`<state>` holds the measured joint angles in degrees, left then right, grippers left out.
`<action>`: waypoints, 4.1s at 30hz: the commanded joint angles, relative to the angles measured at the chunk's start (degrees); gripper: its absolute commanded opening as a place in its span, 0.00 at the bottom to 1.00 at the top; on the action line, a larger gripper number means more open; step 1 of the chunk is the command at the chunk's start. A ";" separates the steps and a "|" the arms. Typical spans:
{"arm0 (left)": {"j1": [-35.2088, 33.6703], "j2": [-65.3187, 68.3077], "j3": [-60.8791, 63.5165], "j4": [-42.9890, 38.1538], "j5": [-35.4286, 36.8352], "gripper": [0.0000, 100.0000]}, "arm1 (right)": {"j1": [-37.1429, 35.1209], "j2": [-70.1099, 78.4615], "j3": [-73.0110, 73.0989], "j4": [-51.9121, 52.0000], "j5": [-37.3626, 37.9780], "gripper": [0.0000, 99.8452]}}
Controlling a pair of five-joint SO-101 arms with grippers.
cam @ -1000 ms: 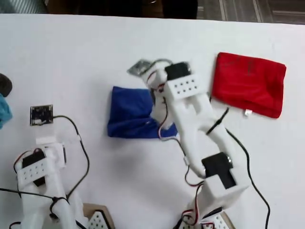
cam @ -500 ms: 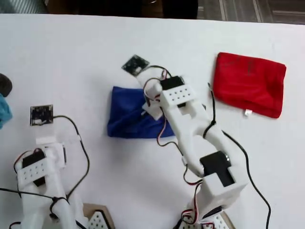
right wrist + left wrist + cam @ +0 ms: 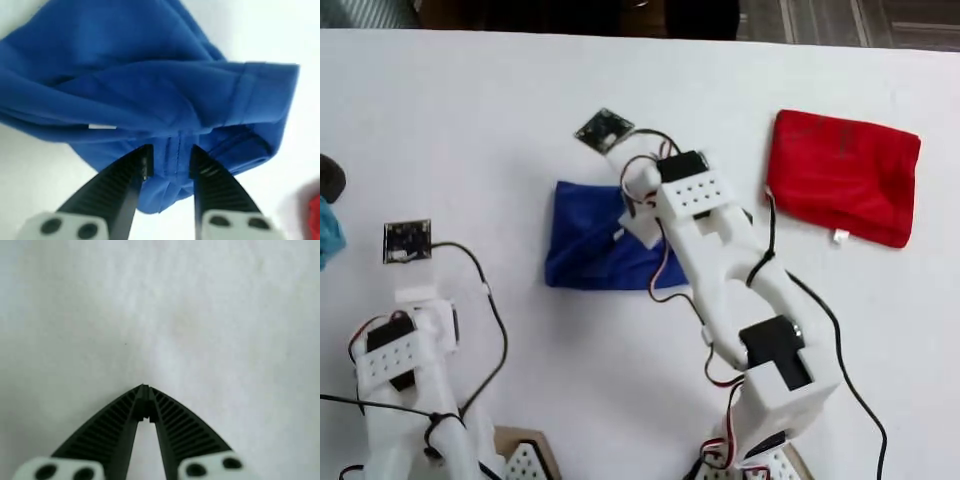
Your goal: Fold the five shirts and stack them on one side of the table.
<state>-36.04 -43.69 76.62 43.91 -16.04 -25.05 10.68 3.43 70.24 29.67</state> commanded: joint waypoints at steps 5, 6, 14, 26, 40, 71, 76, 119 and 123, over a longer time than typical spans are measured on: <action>-0.35 -1.05 -0.31 -1.05 0.53 0.03 | 0.48 -0.31 -2.73 5.76 -3.34 0.24; -0.35 -1.05 -0.31 -1.05 0.53 0.03 | 0.48 -0.13 -2.81 5.41 -5.36 0.24; -0.35 -1.05 -0.31 -1.05 0.53 0.03 | -4.53 0.04 0.62 -4.70 -10.73 0.24; -0.35 -1.05 -0.31 -1.05 0.53 0.03 | -0.48 3.03 0.70 -6.46 -10.64 0.24; -0.35 -1.05 -0.31 -1.05 0.53 0.03 | 0.04 8.31 -5.54 -6.02 -11.08 0.04; -0.35 -1.05 -0.22 -1.58 0.53 0.03 | -2.42 13.49 -15.47 -1.89 -10.99 0.22; -0.35 -1.05 -0.22 -1.58 0.53 0.03 | -1.71 18.77 -21.27 -0.92 -10.73 0.19; -0.35 -1.05 -0.22 -1.67 0.53 0.03 | 9.80 -3.91 8.53 5.67 -6.15 0.02; -0.35 -1.05 -0.22 -1.67 0.53 0.03 | 10.07 -4.35 8.53 8.40 -5.80 0.08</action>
<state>-36.13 -43.69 76.62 43.03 -16.04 -15.47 10.33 11.96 77.10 23.43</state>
